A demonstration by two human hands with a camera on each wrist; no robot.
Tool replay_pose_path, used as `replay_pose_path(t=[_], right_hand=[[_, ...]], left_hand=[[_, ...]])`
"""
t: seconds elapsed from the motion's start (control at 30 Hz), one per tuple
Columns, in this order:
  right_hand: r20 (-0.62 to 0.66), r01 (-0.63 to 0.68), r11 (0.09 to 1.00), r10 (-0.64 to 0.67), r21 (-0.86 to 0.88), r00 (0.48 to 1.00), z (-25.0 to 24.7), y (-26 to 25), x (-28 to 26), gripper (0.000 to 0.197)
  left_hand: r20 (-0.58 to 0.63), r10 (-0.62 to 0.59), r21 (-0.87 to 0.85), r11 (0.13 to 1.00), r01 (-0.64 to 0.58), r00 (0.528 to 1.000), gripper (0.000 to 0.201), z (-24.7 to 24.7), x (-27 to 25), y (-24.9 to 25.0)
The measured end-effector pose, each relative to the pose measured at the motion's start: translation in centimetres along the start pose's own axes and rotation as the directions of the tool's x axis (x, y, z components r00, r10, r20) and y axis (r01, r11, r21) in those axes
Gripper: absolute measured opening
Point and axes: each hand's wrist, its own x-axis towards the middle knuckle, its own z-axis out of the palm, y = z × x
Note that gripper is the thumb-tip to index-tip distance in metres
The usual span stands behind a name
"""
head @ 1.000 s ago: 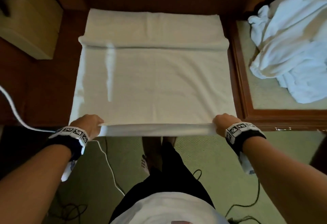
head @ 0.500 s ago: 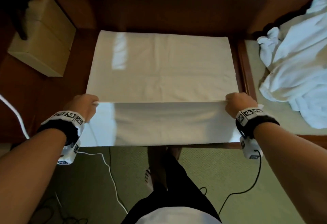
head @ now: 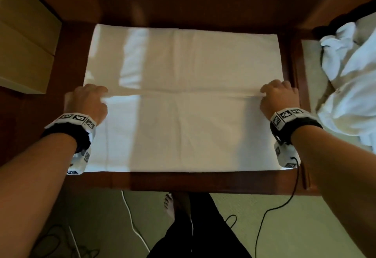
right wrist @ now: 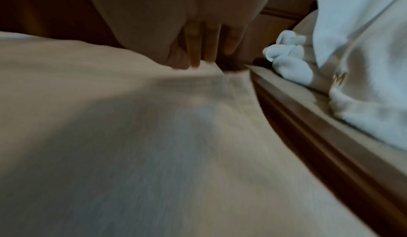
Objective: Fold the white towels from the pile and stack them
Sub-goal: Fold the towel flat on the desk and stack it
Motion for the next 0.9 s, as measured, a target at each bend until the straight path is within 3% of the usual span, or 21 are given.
replay_pose_path(t=[0.1,0.17,0.23,0.3,0.47,0.53,0.6,0.7,0.8,0.9], right_hand=[[-0.152,0.042,0.991,-0.022,0.126,0.988,2.8,-1.2,-2.9,0.045],[-0.074,0.051,0.981,-0.038,0.188,0.997,5.2,-2.2,-6.6,0.054],[0.089,0.013,0.986,-0.029,0.167,0.996,7.7,-2.4,-10.9,0.064],[0.162,-0.013,0.993,-0.007,0.119,0.987,9.6,-1.5,-14.3,0.067],[0.096,-0.012,0.989,-0.003,0.149,0.995,9.5,-2.9,-15.0,0.072],[0.013,0.118,0.976,-0.122,0.185,0.992,8.8,-6.4,-14.5,0.071],[-0.044,0.309,0.932,-0.306,0.19,0.951,8.9,-10.8,-14.3,0.068],[0.022,0.459,0.877,-0.466,0.142,0.884,9.8,-15.7,-15.1,0.068],[0.087,0.434,0.895,-0.443,0.099,0.892,10.6,-13.8,-14.4,0.068],[0.084,0.24,0.965,-0.249,0.103,0.965,10.4,-6.5,-12.8,0.067]], left_hand=[[-0.047,0.098,-0.001,0.995,-0.098,0.994,0.073,3.5,-3.1,0.6],[0.03,0.128,-0.037,0.991,-0.127,0.991,0.075,6.3,-6.0,1.0],[0.092,0.121,-0.048,0.992,-0.117,0.988,0.075,8.8,-8.9,0.6],[0.121,0.105,-0.043,0.994,-0.1,0.987,0.078,10.5,-11.3,-0.4],[0.104,0.099,-0.053,0.994,-0.094,0.99,0.084,10.8,-14.0,0.0],[0.087,0.163,-0.079,0.985,-0.157,0.983,0.084,10.7,-14.1,2.1],[0.076,0.243,-0.087,0.968,-0.237,0.967,0.083,11.0,-14.1,4.5],[0.059,0.269,-0.056,0.962,-0.266,0.961,0.081,11.9,-14.0,5.9],[0.038,0.289,-0.026,0.957,-0.289,0.956,0.083,12.4,-13.9,5.2],[0.033,0.297,-0.025,0.955,-0.296,0.954,0.084,12.3,-13.8,4.9]])
